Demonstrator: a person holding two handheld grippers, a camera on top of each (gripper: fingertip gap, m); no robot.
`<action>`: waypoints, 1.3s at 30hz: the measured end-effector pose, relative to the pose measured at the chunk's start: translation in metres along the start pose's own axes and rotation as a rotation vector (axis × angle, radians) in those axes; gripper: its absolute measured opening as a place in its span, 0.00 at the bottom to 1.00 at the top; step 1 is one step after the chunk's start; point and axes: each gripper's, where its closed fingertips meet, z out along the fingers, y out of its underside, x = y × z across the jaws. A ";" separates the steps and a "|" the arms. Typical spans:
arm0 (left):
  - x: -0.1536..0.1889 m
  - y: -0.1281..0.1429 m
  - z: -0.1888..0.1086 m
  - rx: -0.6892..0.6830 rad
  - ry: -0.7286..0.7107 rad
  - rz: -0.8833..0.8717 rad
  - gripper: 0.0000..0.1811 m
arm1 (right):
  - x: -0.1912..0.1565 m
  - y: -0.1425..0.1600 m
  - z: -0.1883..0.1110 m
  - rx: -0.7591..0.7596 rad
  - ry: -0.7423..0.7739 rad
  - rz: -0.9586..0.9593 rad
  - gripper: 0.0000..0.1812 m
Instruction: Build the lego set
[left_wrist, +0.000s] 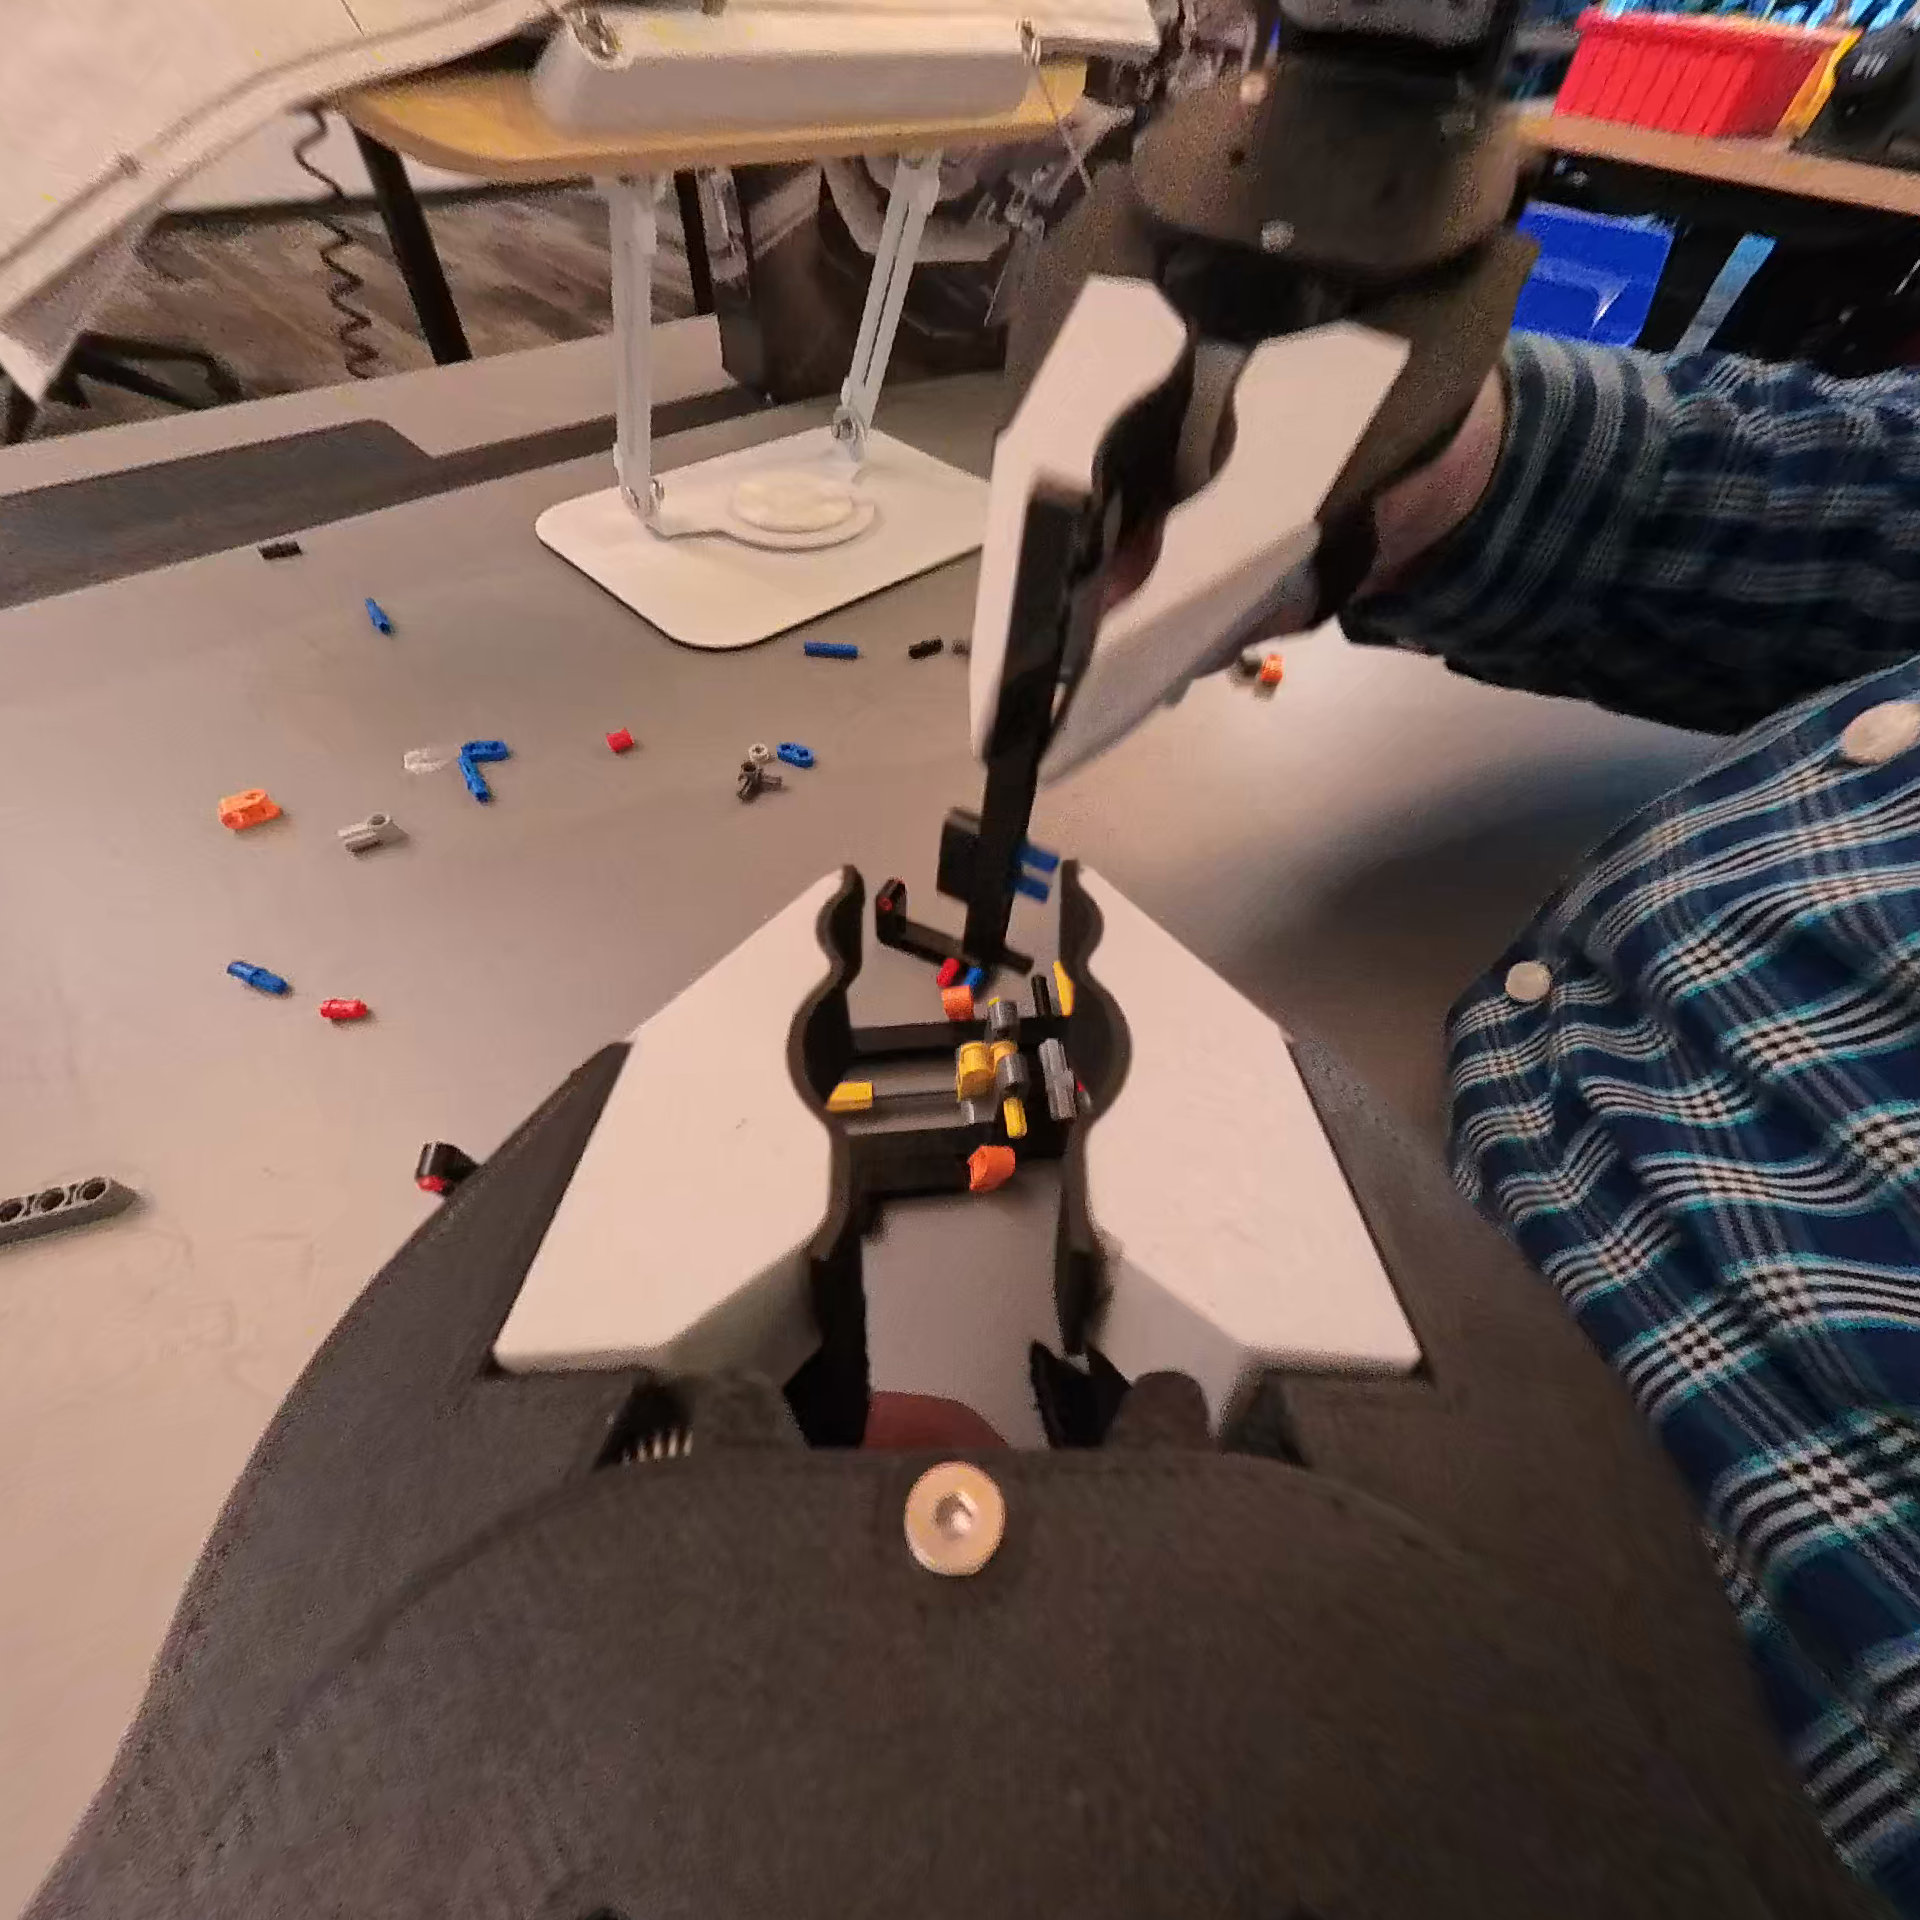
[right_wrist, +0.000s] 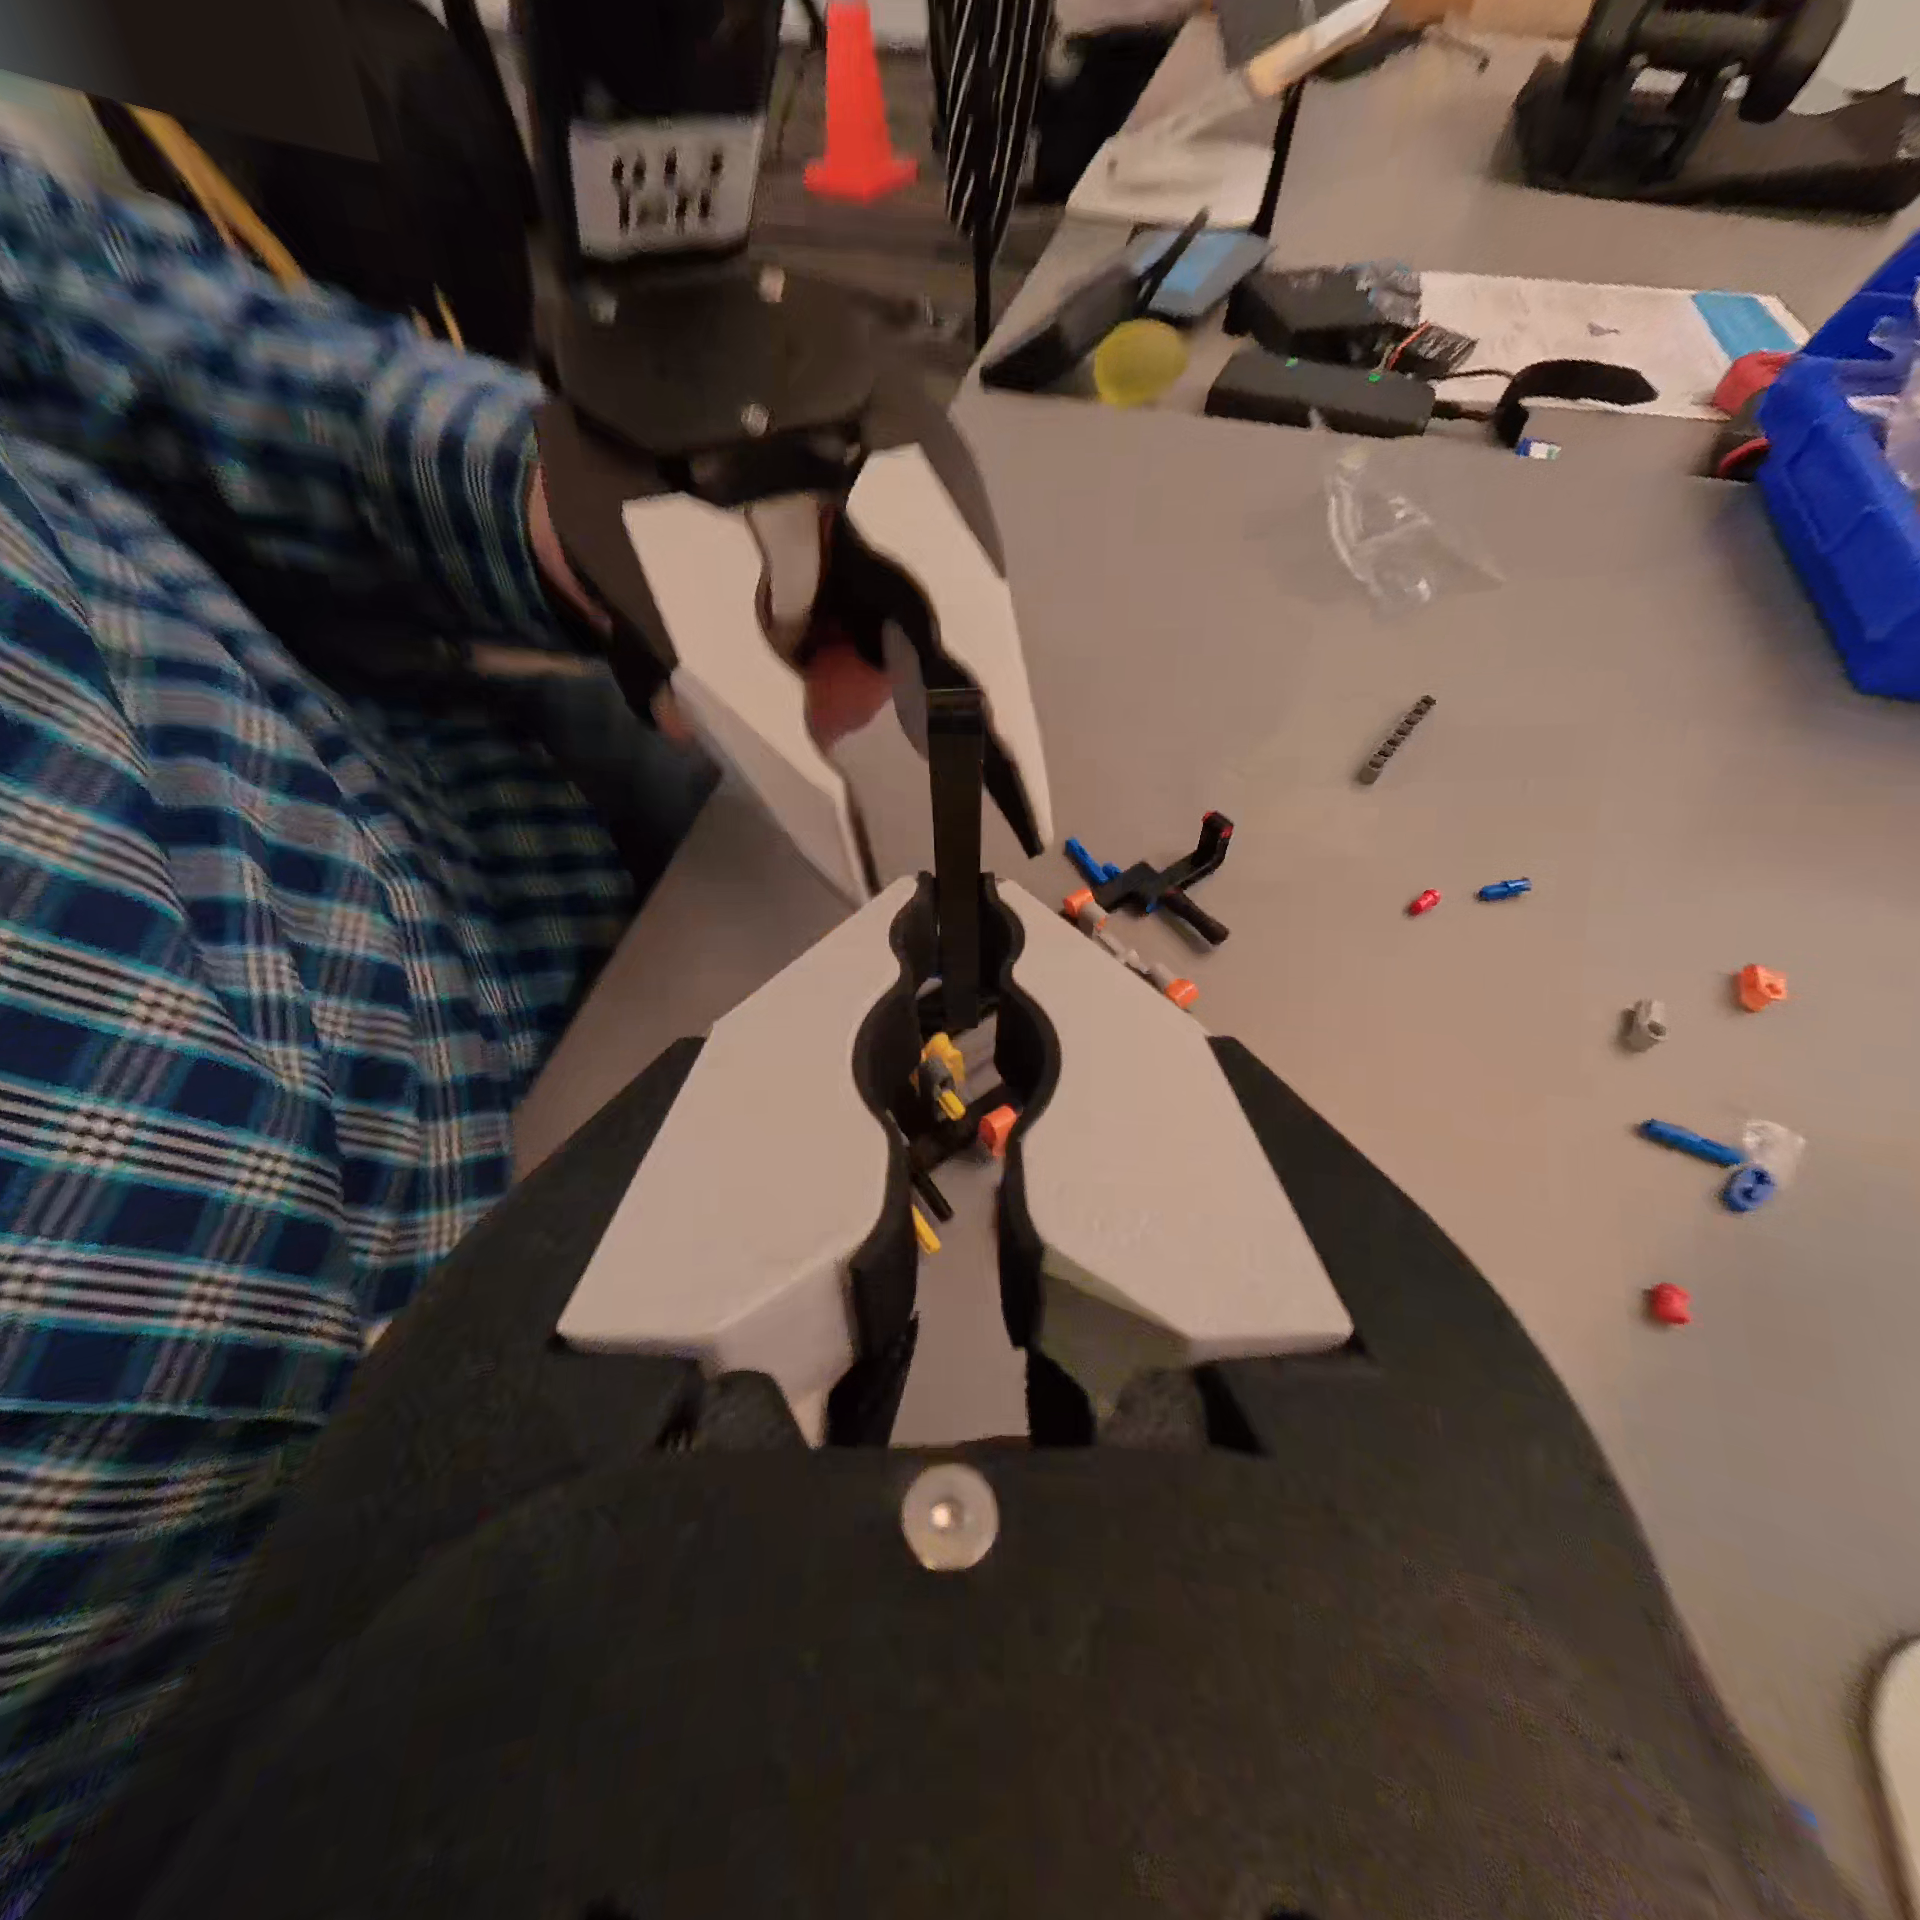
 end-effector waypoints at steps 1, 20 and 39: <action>-0.001 0.004 0.001 -0.017 -0.011 0.006 0.23 | 0.002 -0.005 -0.004 0.052 -0.011 0.057 0.03; 0.034 -0.023 0.019 0.103 0.046 -0.149 0.11 | 0.007 -0.029 -0.047 0.558 -0.293 0.489 0.03; 0.041 -0.002 0.011 0.071 -0.009 -0.128 0.09 | -0.008 -0.013 -0.033 0.486 -0.265 0.518 0.03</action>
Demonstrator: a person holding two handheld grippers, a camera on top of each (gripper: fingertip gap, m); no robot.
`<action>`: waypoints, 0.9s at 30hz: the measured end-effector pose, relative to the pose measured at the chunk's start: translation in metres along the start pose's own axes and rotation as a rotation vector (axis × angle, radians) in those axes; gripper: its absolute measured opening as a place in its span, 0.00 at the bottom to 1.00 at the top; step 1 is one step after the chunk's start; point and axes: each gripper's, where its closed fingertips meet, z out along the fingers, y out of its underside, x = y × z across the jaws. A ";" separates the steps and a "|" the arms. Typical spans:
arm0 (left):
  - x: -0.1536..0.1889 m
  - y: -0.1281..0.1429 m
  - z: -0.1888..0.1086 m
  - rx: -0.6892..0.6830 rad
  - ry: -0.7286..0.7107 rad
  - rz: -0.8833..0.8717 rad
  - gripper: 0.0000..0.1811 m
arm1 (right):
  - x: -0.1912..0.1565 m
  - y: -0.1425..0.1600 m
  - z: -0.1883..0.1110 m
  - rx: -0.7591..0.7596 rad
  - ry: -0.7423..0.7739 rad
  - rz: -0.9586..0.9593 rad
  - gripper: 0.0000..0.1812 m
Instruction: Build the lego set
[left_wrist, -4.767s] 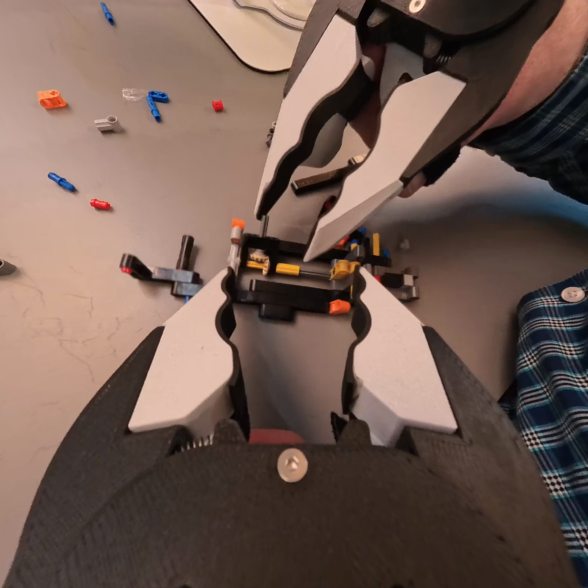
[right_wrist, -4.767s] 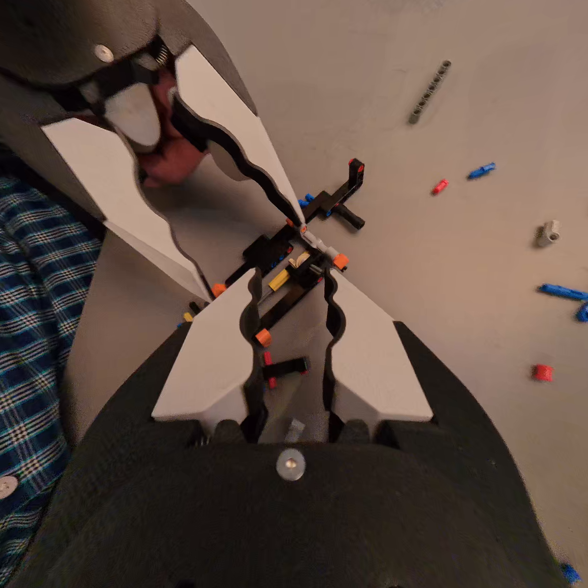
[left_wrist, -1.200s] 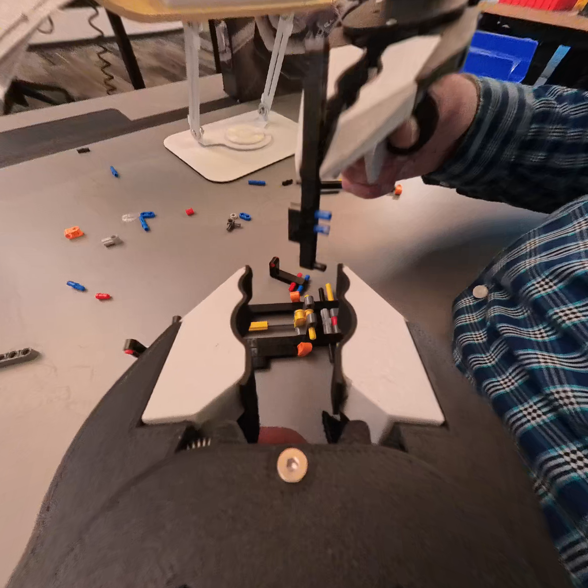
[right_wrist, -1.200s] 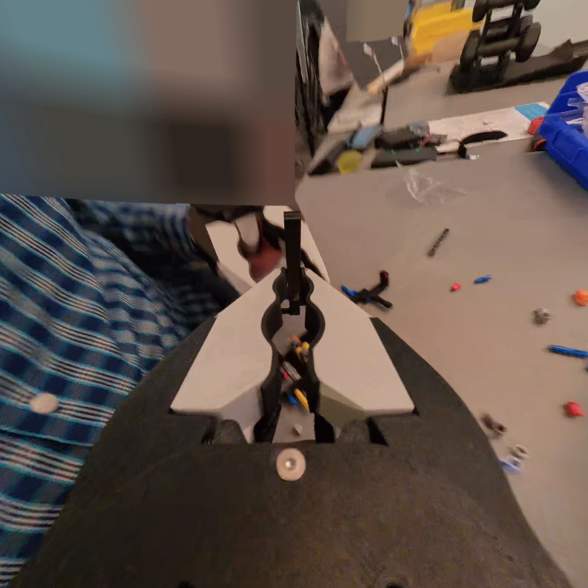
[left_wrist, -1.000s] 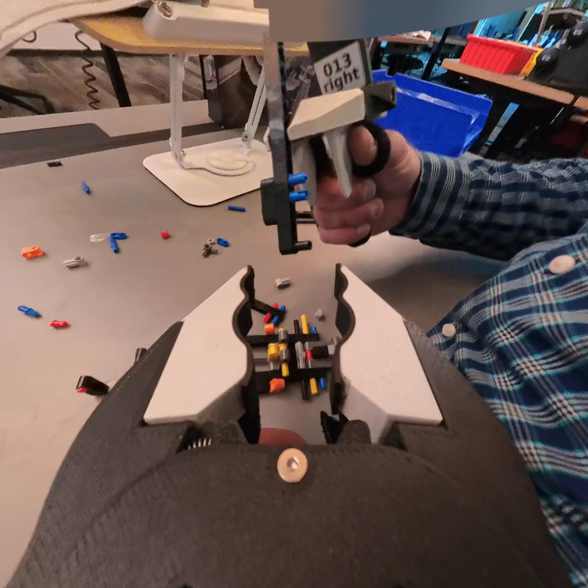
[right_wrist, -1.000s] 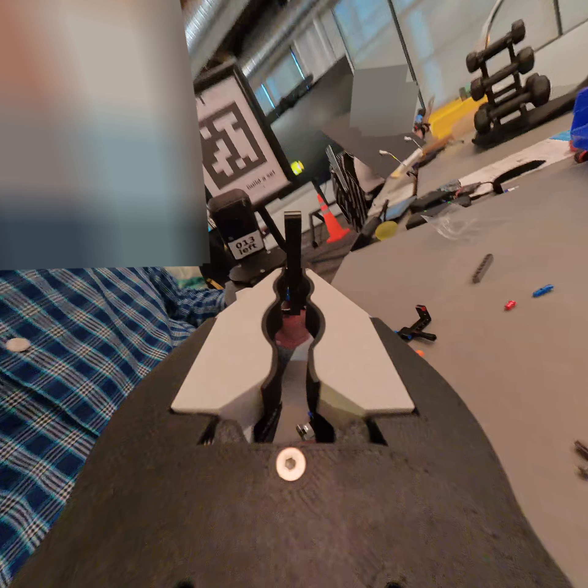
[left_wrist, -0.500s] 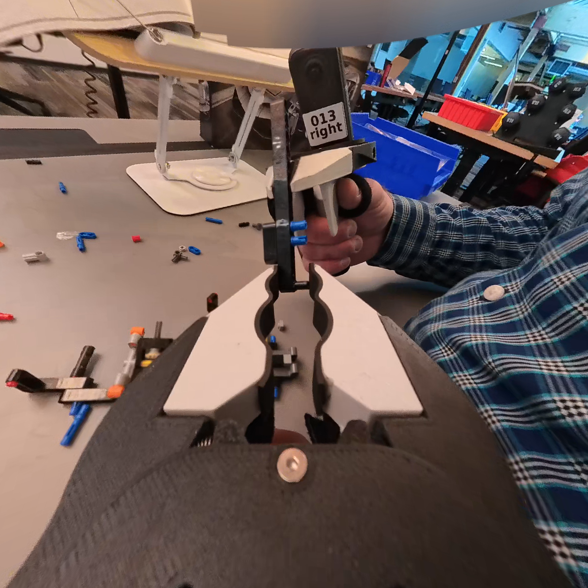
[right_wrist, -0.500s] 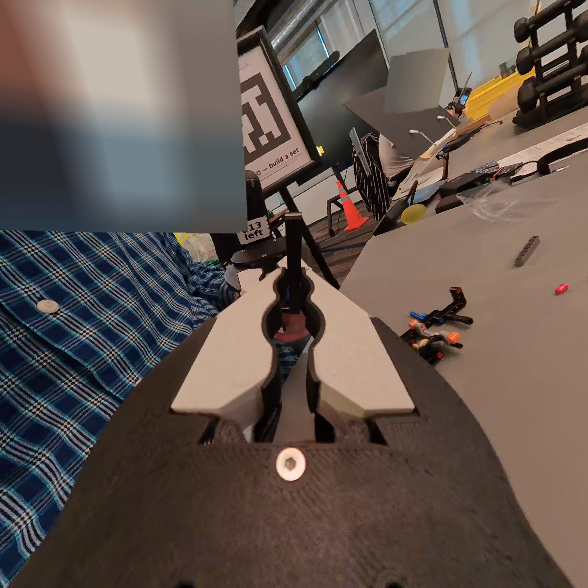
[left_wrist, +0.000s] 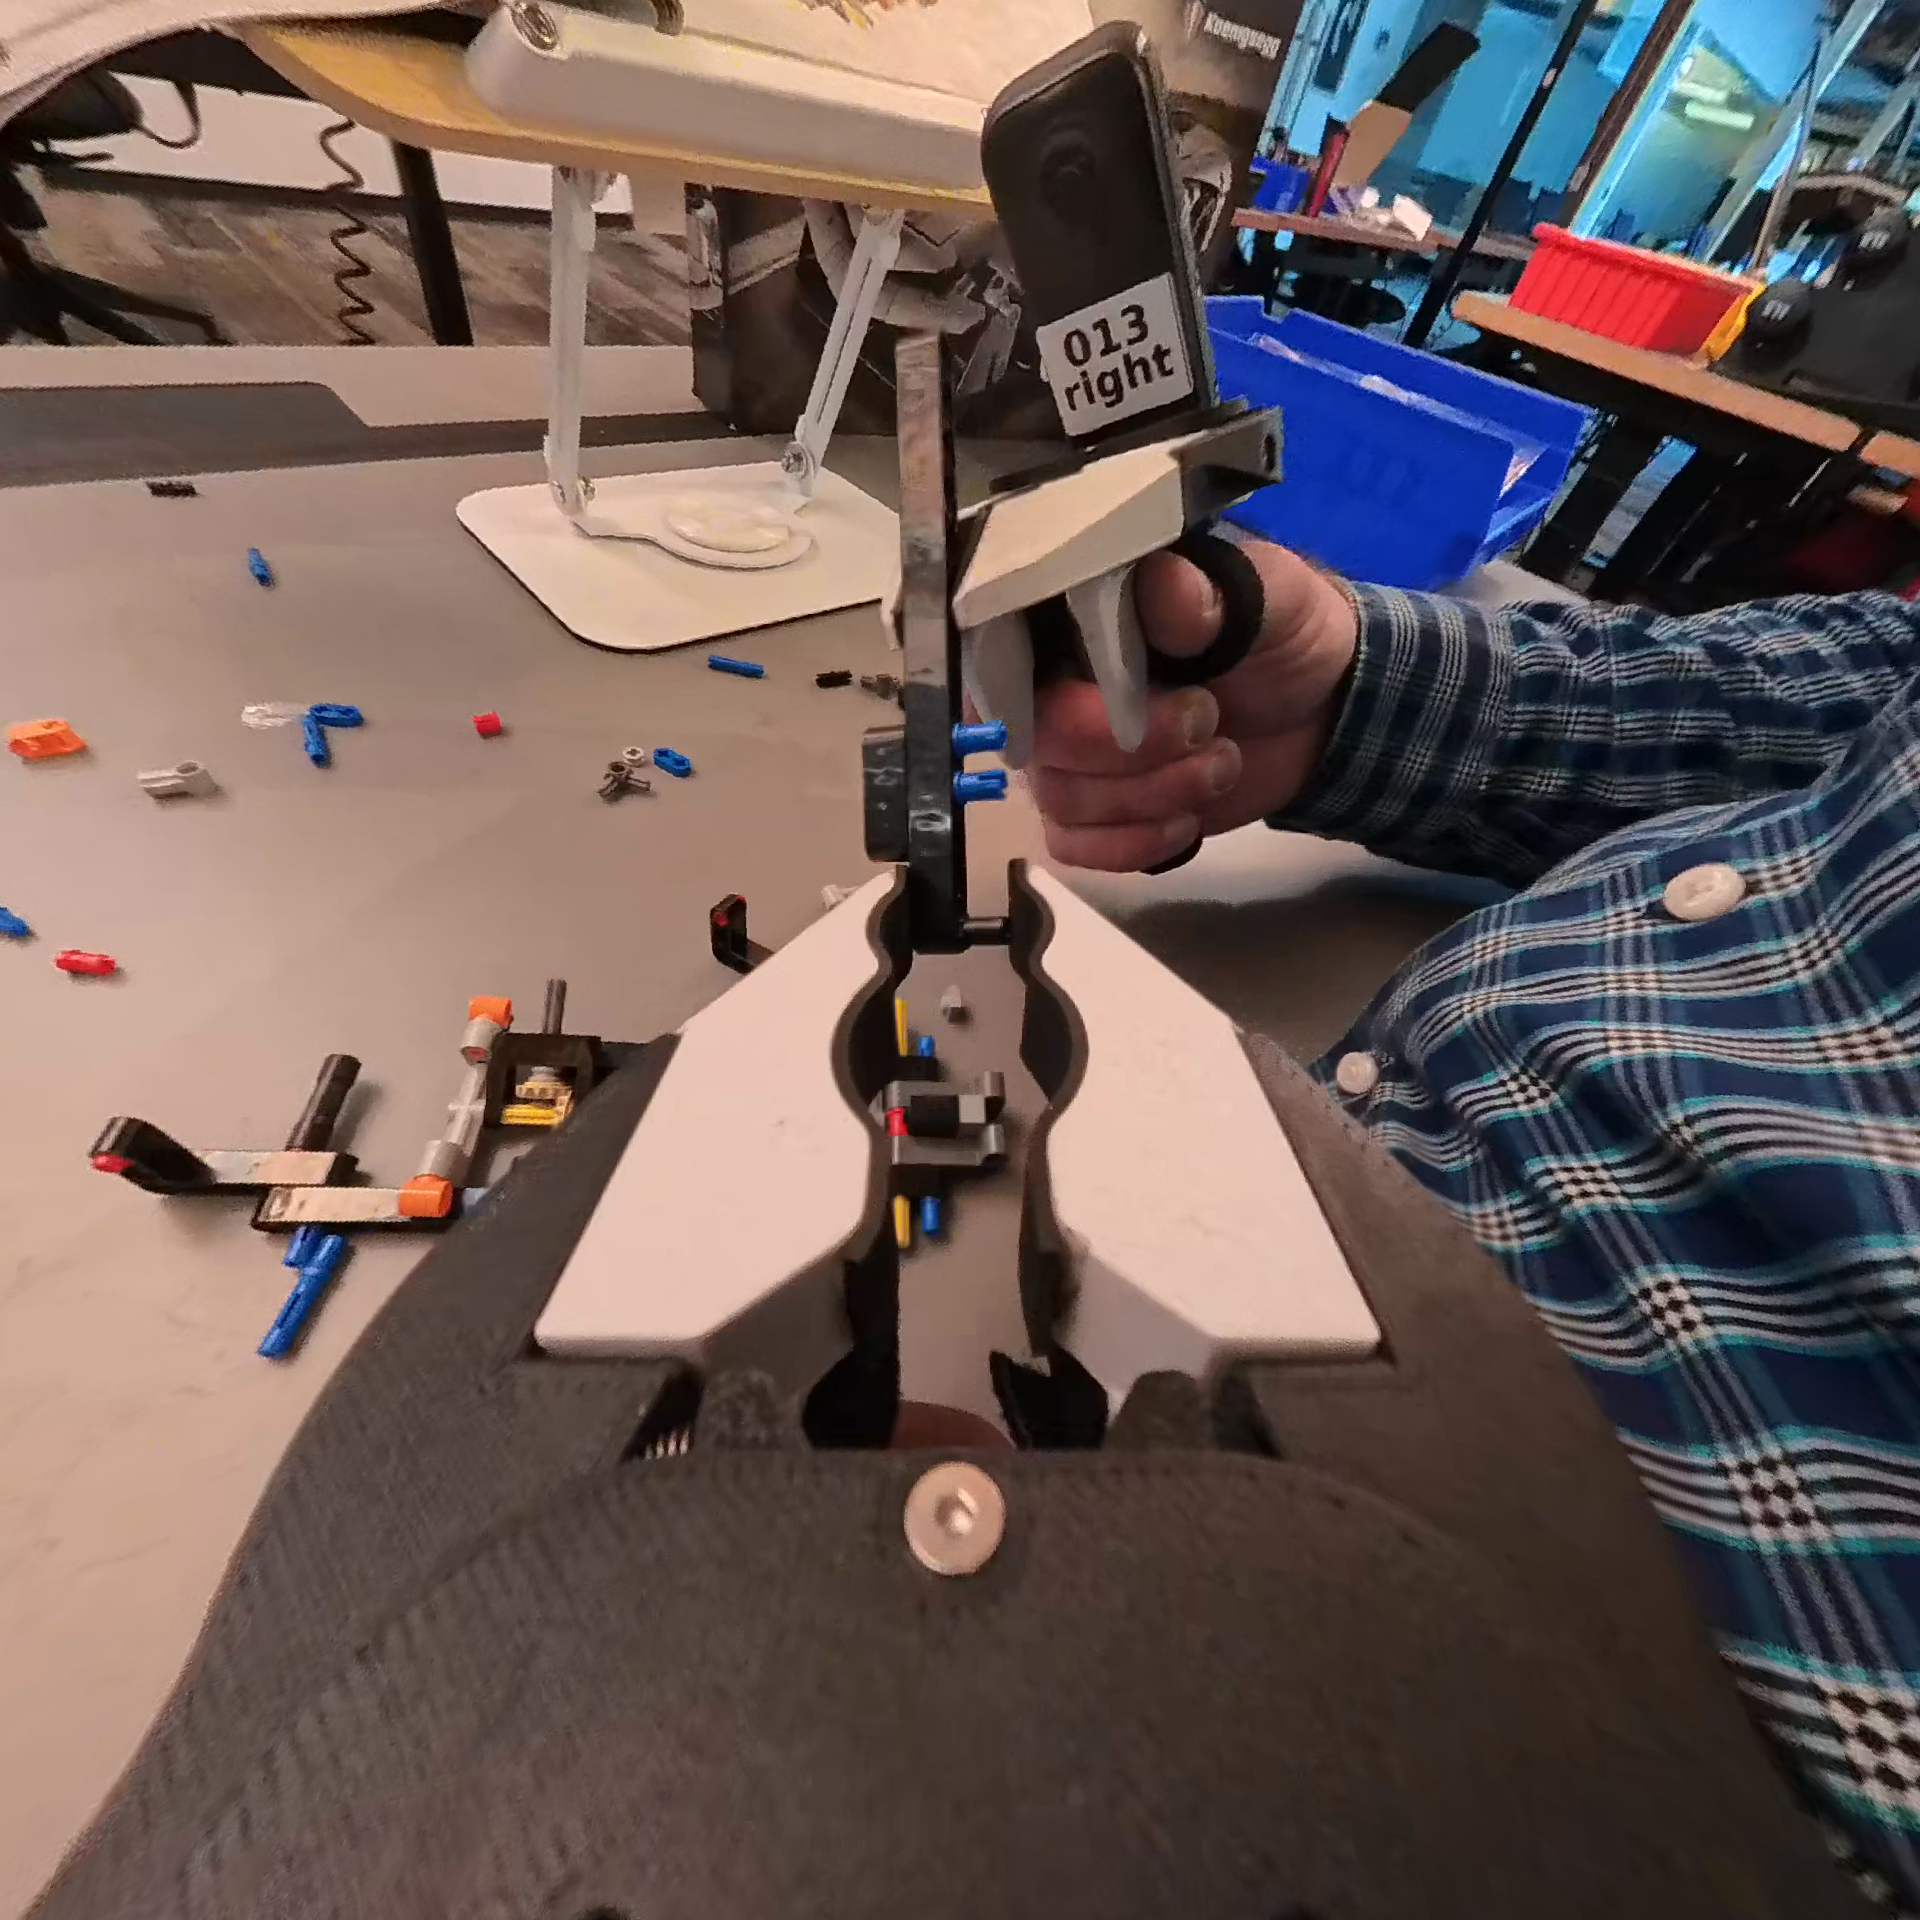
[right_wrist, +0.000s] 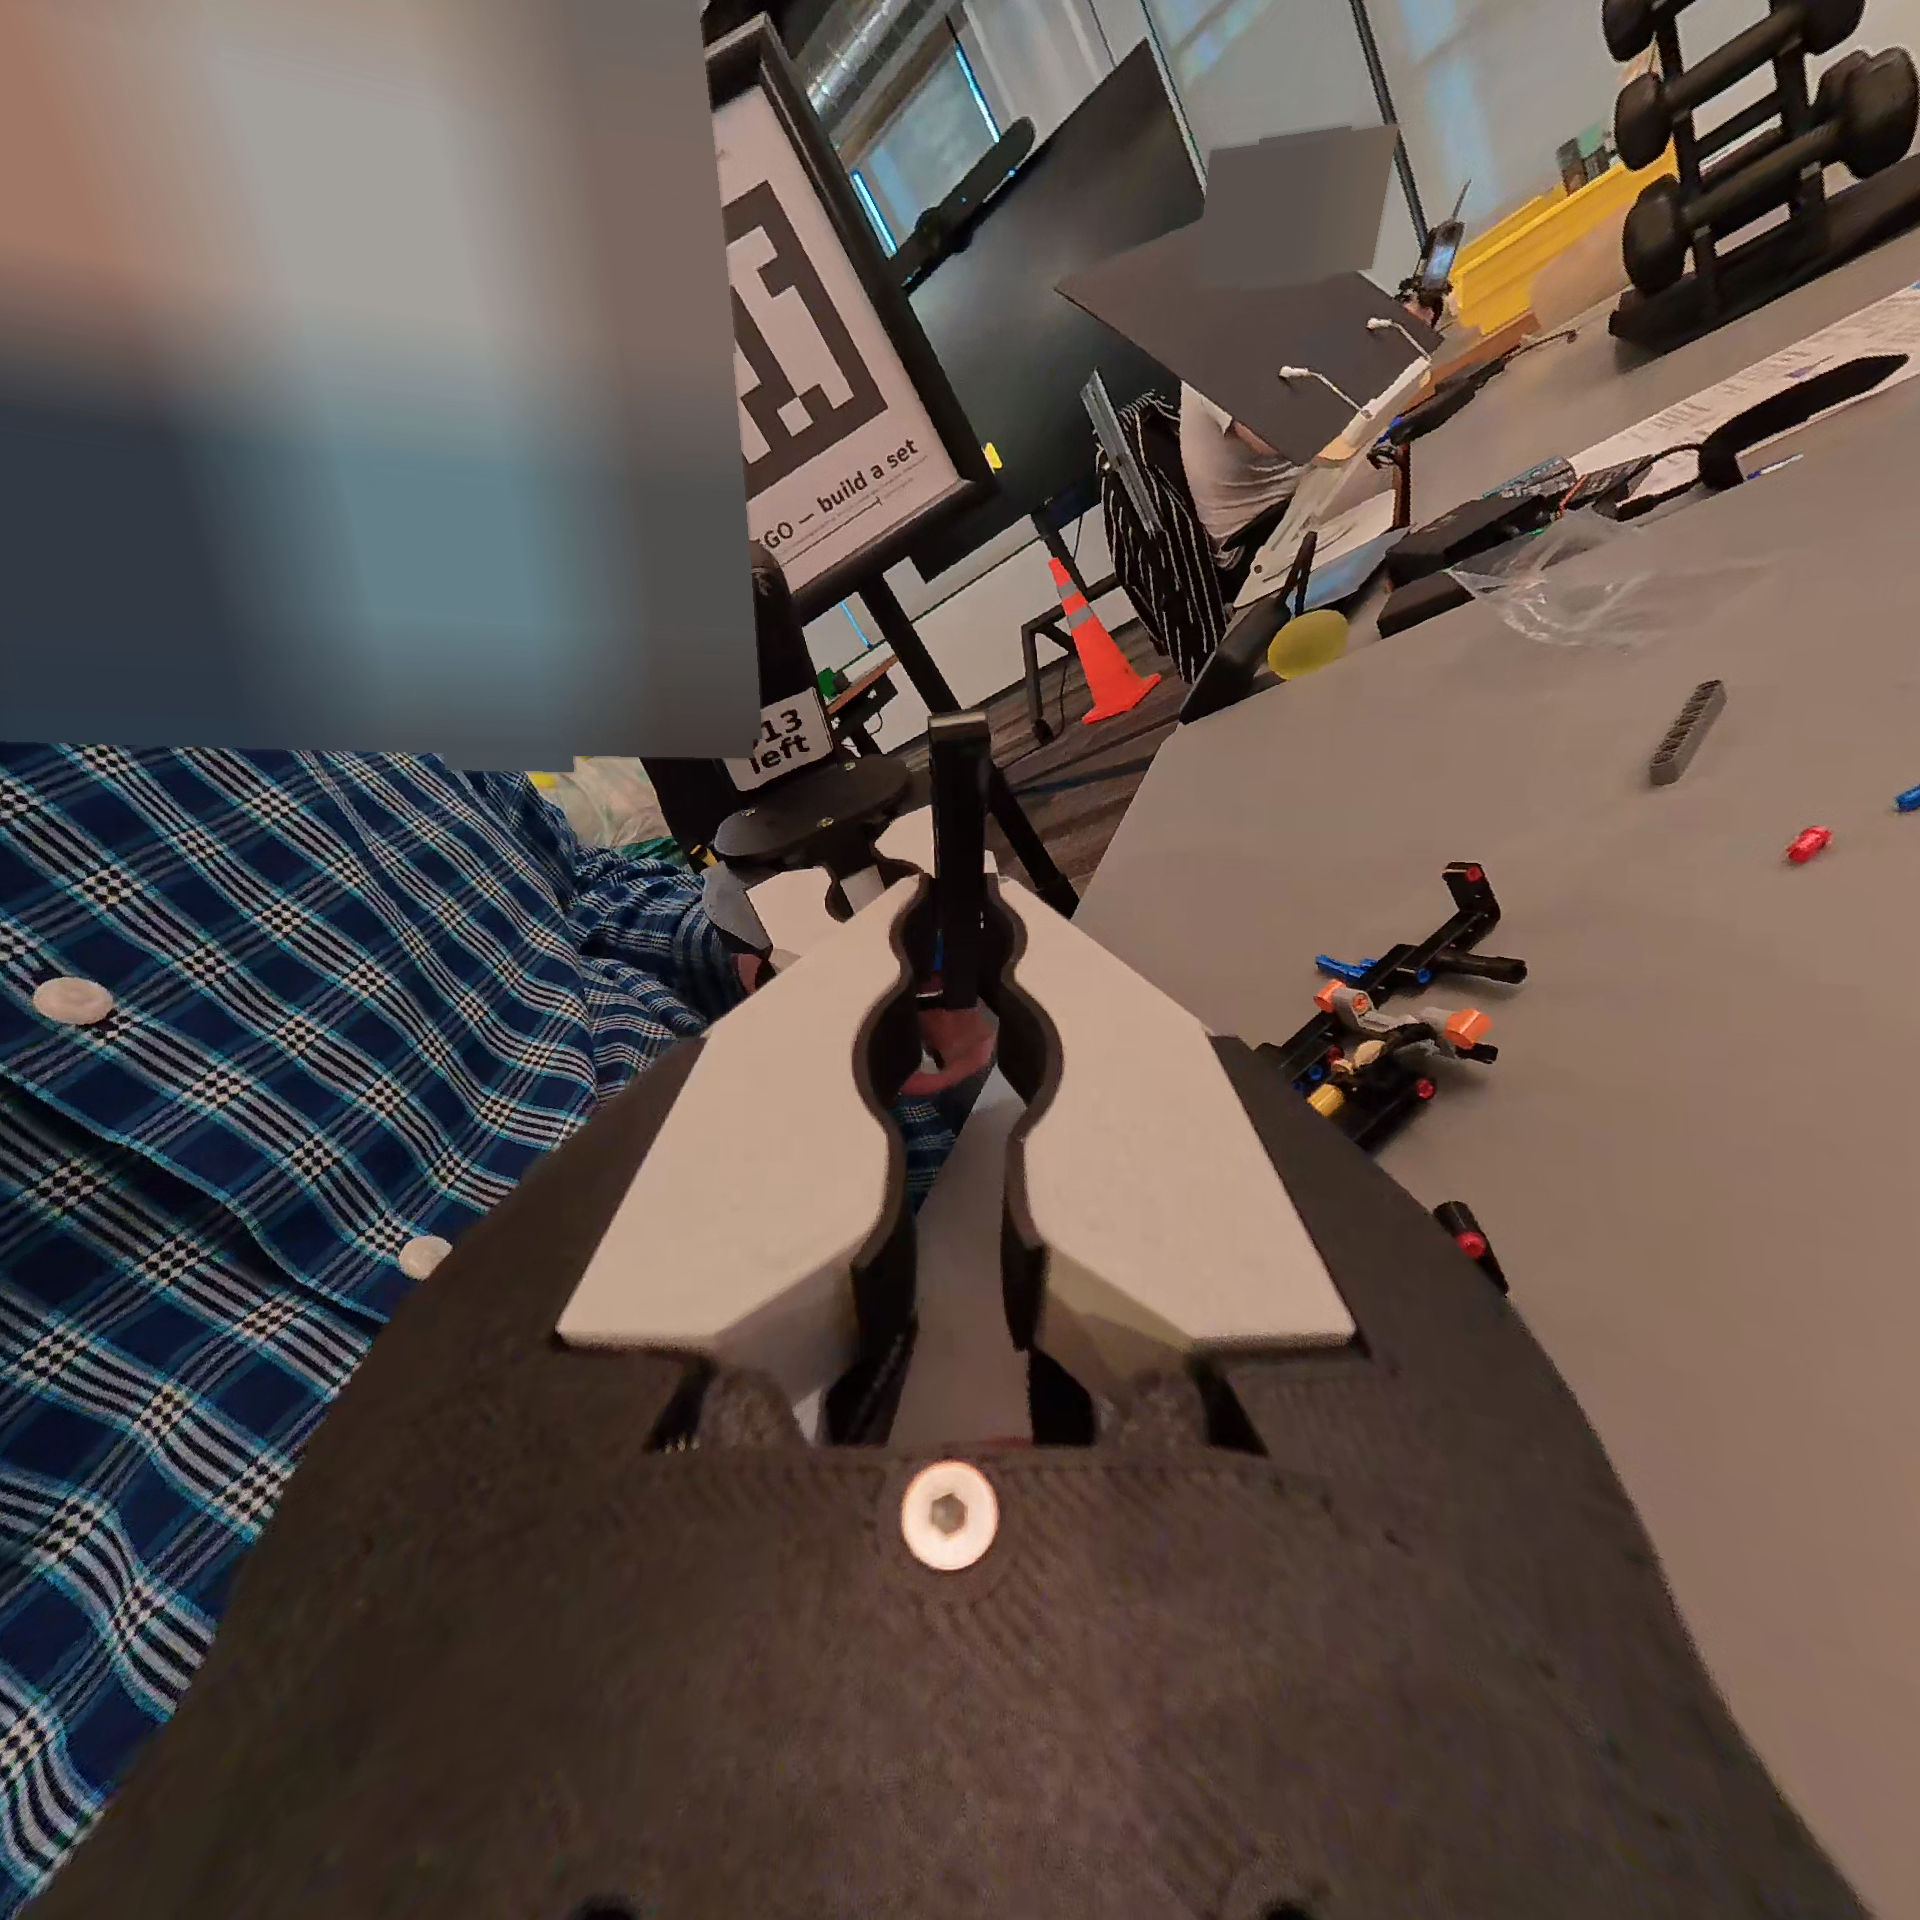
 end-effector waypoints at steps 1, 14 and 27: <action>-0.001 0.001 0.000 -0.013 -0.006 0.019 0.09 | 0.000 0.001 0.000 -0.007 0.003 -0.005 0.03; -0.005 0.003 0.005 -0.069 -0.017 0.072 0.09 | 0.004 0.001 0.002 -0.072 0.094 -0.066 0.03; -0.024 0.007 0.005 -0.167 -0.347 0.390 0.05 | 0.019 0.004 0.006 -0.047 0.290 0.076 0.03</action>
